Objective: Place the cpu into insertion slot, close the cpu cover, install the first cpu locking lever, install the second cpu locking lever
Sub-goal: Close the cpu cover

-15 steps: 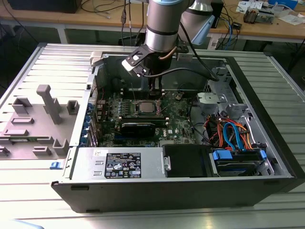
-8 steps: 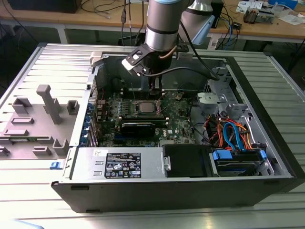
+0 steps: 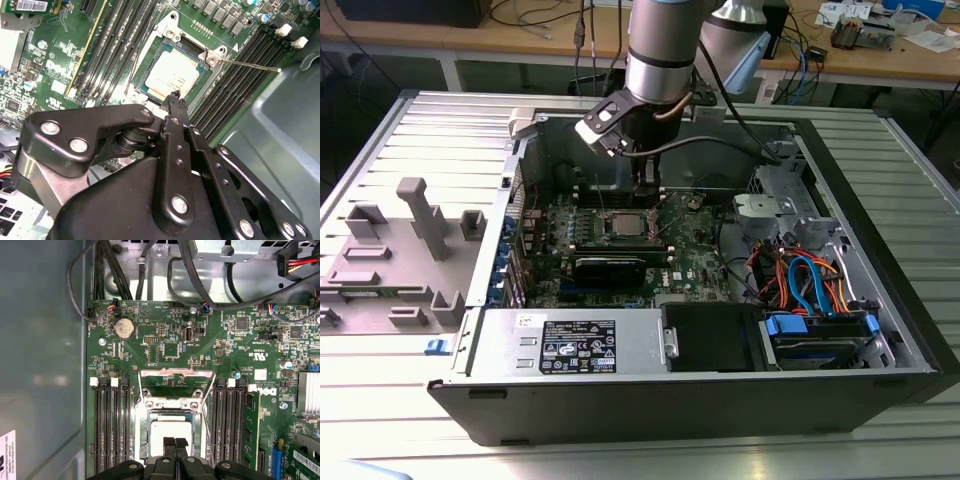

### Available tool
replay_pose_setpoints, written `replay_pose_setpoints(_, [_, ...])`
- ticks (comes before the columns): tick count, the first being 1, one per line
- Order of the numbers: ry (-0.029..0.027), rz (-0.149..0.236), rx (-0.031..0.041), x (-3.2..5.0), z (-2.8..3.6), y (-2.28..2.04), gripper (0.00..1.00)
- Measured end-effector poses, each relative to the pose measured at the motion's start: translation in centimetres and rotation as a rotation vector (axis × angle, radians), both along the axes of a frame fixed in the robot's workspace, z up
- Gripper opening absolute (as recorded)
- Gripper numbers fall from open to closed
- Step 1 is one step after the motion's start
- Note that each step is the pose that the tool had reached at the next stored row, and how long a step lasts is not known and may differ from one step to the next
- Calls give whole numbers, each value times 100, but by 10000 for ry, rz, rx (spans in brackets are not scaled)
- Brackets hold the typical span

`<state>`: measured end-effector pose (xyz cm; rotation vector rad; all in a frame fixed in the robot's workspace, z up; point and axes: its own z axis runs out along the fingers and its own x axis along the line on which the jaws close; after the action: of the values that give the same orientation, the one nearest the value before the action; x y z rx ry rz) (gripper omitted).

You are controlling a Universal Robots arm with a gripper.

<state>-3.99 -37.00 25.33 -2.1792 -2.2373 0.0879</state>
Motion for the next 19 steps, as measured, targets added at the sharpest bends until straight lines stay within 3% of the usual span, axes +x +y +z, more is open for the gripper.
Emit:
replay_pose_setpoints(7, [0,-1,4,0,26,-1,11])
replay_pose_setpoints(19, [0,0,38,0,121,-3,11])
